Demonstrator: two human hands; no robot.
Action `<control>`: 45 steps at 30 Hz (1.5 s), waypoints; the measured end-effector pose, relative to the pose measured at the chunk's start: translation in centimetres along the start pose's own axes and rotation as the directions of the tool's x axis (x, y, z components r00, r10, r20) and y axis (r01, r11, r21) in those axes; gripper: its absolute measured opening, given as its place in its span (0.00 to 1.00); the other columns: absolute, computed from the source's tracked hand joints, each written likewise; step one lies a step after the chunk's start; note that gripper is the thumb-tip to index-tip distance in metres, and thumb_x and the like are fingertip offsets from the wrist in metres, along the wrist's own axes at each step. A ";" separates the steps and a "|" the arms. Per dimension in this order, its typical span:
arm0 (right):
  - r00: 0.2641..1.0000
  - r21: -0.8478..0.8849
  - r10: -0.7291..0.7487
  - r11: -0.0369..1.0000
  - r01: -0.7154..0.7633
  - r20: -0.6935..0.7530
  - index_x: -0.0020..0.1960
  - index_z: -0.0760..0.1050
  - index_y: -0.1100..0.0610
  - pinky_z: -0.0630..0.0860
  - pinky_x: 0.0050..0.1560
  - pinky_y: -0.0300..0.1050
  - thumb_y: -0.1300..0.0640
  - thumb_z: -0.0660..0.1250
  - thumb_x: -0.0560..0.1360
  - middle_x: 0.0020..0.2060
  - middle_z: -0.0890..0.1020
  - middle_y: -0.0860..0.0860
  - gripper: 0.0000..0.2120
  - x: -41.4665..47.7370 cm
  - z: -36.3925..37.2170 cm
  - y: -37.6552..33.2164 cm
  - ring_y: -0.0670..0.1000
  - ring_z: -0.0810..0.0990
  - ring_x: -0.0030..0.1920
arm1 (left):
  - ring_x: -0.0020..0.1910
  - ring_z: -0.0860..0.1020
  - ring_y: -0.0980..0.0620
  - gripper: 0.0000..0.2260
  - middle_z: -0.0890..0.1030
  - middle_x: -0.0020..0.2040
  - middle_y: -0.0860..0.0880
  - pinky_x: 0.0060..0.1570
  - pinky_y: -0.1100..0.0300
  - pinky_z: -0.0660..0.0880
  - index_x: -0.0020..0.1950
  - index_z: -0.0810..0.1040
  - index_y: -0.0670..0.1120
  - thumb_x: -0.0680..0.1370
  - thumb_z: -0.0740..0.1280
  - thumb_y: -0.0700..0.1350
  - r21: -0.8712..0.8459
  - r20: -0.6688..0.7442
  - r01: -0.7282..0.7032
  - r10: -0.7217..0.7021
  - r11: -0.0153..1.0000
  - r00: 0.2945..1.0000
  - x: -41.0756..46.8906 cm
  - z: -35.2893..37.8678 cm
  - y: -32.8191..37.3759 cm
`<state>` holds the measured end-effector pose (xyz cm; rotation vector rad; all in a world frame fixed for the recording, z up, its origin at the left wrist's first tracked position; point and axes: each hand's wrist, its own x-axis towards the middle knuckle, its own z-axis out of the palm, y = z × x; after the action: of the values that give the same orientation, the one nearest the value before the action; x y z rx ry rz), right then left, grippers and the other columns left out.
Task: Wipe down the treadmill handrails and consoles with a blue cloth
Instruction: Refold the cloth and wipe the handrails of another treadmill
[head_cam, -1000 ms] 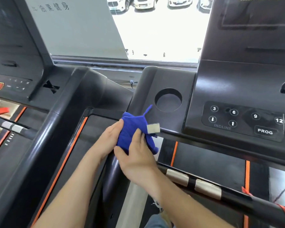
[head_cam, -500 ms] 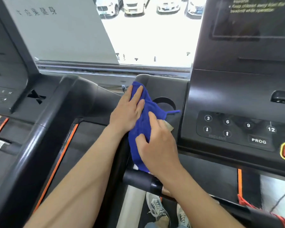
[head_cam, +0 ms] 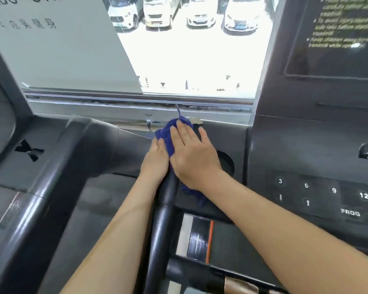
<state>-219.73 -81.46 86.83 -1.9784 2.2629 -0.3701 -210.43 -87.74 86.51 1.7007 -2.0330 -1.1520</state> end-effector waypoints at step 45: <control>0.991 -0.164 0.106 0.979 -0.120 -0.087 0.64 0.75 0.64 0.72 0.59 0.56 0.57 0.52 0.71 0.60 0.79 0.59 0.26 -13.2 -1.7 1.8 0.57 0.78 0.58 | 0.73 0.65 0.47 0.28 0.70 0.73 0.48 0.68 0.48 0.67 0.75 0.64 0.44 0.78 0.45 0.52 0.695 0.153 -0.406 0.429 0.593 0.890 -10.7 1.2 -1.8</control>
<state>-219.98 -68.00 87.05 -1.9296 2.5193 -0.2552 -206.87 -77.50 87.49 1.3027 -2.8771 -0.1447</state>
